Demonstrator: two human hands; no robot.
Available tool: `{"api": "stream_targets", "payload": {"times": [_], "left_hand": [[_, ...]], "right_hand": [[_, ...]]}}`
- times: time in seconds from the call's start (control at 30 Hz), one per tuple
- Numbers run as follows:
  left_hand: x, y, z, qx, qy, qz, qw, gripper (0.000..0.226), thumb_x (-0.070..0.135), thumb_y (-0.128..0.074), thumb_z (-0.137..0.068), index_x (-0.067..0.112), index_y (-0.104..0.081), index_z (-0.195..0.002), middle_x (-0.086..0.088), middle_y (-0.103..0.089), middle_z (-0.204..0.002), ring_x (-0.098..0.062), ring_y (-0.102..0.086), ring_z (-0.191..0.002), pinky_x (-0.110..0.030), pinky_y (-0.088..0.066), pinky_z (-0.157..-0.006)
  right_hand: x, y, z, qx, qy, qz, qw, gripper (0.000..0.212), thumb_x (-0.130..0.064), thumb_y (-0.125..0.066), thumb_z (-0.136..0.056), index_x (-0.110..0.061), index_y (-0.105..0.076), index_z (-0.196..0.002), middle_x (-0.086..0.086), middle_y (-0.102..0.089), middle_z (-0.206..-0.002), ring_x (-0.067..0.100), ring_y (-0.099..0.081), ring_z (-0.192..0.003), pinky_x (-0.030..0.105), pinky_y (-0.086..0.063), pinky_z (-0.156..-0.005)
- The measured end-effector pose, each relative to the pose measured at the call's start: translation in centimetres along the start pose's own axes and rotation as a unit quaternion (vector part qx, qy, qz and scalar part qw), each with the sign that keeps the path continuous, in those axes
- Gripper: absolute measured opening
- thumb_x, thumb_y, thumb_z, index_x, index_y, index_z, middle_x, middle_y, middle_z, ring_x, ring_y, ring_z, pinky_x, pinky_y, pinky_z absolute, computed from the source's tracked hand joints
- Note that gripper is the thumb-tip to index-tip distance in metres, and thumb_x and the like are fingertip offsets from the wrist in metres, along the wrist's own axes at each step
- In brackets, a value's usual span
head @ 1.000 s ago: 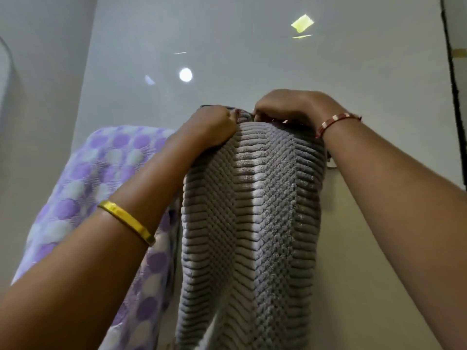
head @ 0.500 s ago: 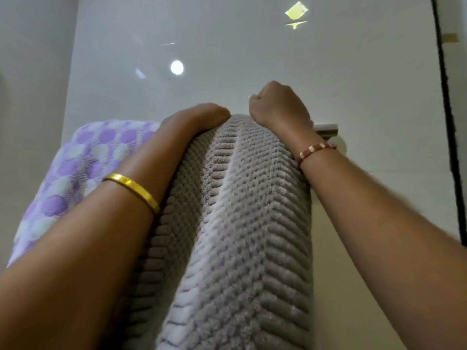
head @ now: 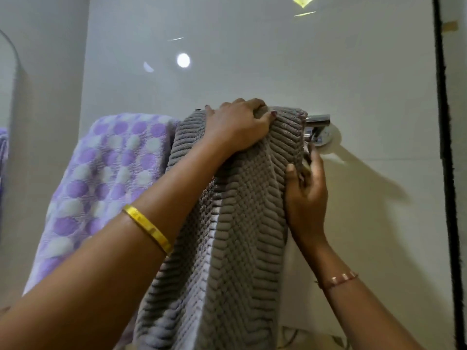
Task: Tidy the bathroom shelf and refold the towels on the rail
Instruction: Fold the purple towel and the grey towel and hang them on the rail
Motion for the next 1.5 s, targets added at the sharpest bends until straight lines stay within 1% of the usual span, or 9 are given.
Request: {"api": "stream_targets", "payload": {"times": [0.07,0.3,0.5,0.67,0.8,1.1,1.23,1.37,1.5], "left_hand": [[-0.2,0.2,-0.4,-0.013,0.004,0.025,1.000,0.046,0.054,-0.034,-0.091,0.031,-0.044,-0.130,-0.002,-0.048,-0.138,-0.027,-0.041,-0.127,-0.058,-0.018,-0.111],[-0.4,0.5,-1.2,-0.047,0.007,0.101,0.994,0.043,0.049,-0.039,-0.090,0.028,-0.051,-0.125,0.000,-0.053,-0.133,-0.023,-0.046,-0.122,-0.046,-0.033,-0.107],[-0.2,0.4,-1.7,-0.042,0.023,0.117,0.992,0.042,0.047,-0.037,-0.092,0.024,-0.056,-0.122,-0.001,-0.055,-0.132,-0.023,-0.048,-0.120,-0.042,-0.036,-0.106],[-0.5,0.0,-1.3,0.002,0.002,0.089,0.996,0.043,0.051,-0.033,-0.092,0.029,-0.055,-0.121,-0.001,-0.058,-0.128,-0.024,-0.051,-0.117,-0.046,-0.037,-0.104],[-0.8,-1.2,-0.2,0.088,-0.027,0.008,0.996,0.047,0.054,-0.030,-0.092,0.030,-0.046,-0.129,-0.003,-0.056,-0.129,-0.027,-0.045,-0.123,-0.054,-0.023,-0.110],[-1.3,-3.6,1.5,0.171,-0.039,-0.039,0.984,0.060,0.060,-0.029,-0.086,0.031,-0.032,-0.138,-0.003,-0.043,-0.140,-0.025,-0.028,-0.136,-0.056,-0.005,-0.113],[-1.8,-5.1,3.3,0.173,-0.040,-0.057,0.982,0.069,0.062,-0.028,-0.085,0.029,-0.013,-0.145,-0.005,-0.017,-0.155,-0.026,-0.007,-0.144,-0.051,0.001,-0.114],[-2.5,-6.3,6.1,0.181,-0.043,-0.054,0.981,0.069,0.058,-0.021,-0.086,0.026,-0.010,-0.146,-0.008,-0.009,-0.156,-0.026,-0.004,-0.144,-0.046,0.002,-0.115],[-2.7,-7.2,9.1,0.153,-0.032,-0.038,0.987,0.062,0.047,-0.019,-0.088,0.022,-0.016,-0.145,-0.011,-0.014,-0.155,-0.028,-0.009,-0.144,-0.044,-0.002,-0.116]], "right_hand": [[0.7,0.0,-1.0,-0.030,-0.108,-0.147,0.983,0.038,-0.013,-0.049,-0.092,-0.004,-0.047,-0.129,0.012,-0.063,-0.116,0.014,-0.064,-0.101,0.021,-0.053,-0.082],[2.1,-0.5,-1.6,-0.176,-0.184,-0.183,0.950,0.047,-0.043,-0.048,-0.083,-0.013,-0.059,-0.118,0.008,-0.065,-0.119,0.022,-0.061,-0.111,0.048,-0.042,-0.102],[-0.3,-0.7,-3.8,-0.283,-0.169,-0.054,0.943,0.074,-0.081,-0.031,-0.064,-0.034,-0.055,-0.116,0.002,-0.058,-0.130,0.015,-0.056,-0.116,0.044,-0.042,-0.103],[1.0,1.1,-0.8,-0.385,-0.177,0.054,0.904,0.028,-0.058,-0.011,-0.093,-0.071,-0.035,-0.099,-0.050,-0.054,-0.086,-0.018,-0.054,-0.074,0.015,-0.054,-0.067],[2.5,2.6,2.4,-0.327,-0.247,0.098,0.907,0.107,-0.082,-0.019,-0.061,0.004,-0.057,-0.113,0.024,-0.066,-0.105,0.033,-0.065,-0.087,0.044,-0.054,-0.079],[1.7,0.1,-0.9,-0.094,-0.277,-0.024,0.956,0.040,-0.043,-0.063,-0.076,-0.013,-0.063,-0.102,0.004,-0.071,-0.094,0.021,-0.067,-0.086,0.033,-0.052,-0.077],[0.4,0.9,-1.0,-0.013,-0.147,0.143,0.979,0.028,-0.022,-0.057,-0.082,-0.012,-0.051,-0.108,0.002,-0.062,-0.099,0.014,-0.060,-0.088,0.016,-0.047,-0.075],[-3.1,-0.3,-0.8,-0.009,0.092,0.262,0.961,0.060,-0.006,-0.047,-0.082,-0.002,-0.032,-0.139,0.021,-0.038,-0.143,0.029,-0.035,-0.134,0.032,-0.025,-0.113],[-4.0,-2.0,0.8,-0.090,0.211,0.388,0.893,0.055,-0.005,-0.042,-0.080,0.005,-0.039,-0.134,0.025,-0.036,-0.143,0.037,-0.031,-0.136,0.045,-0.022,-0.115]]}}
Point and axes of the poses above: each hand's wrist, its own z-axis away from the middle knuckle, its own y-axis out of the back of the hand, x = y × z, the point moved 3 cm from there along -z, towards the middle knuckle
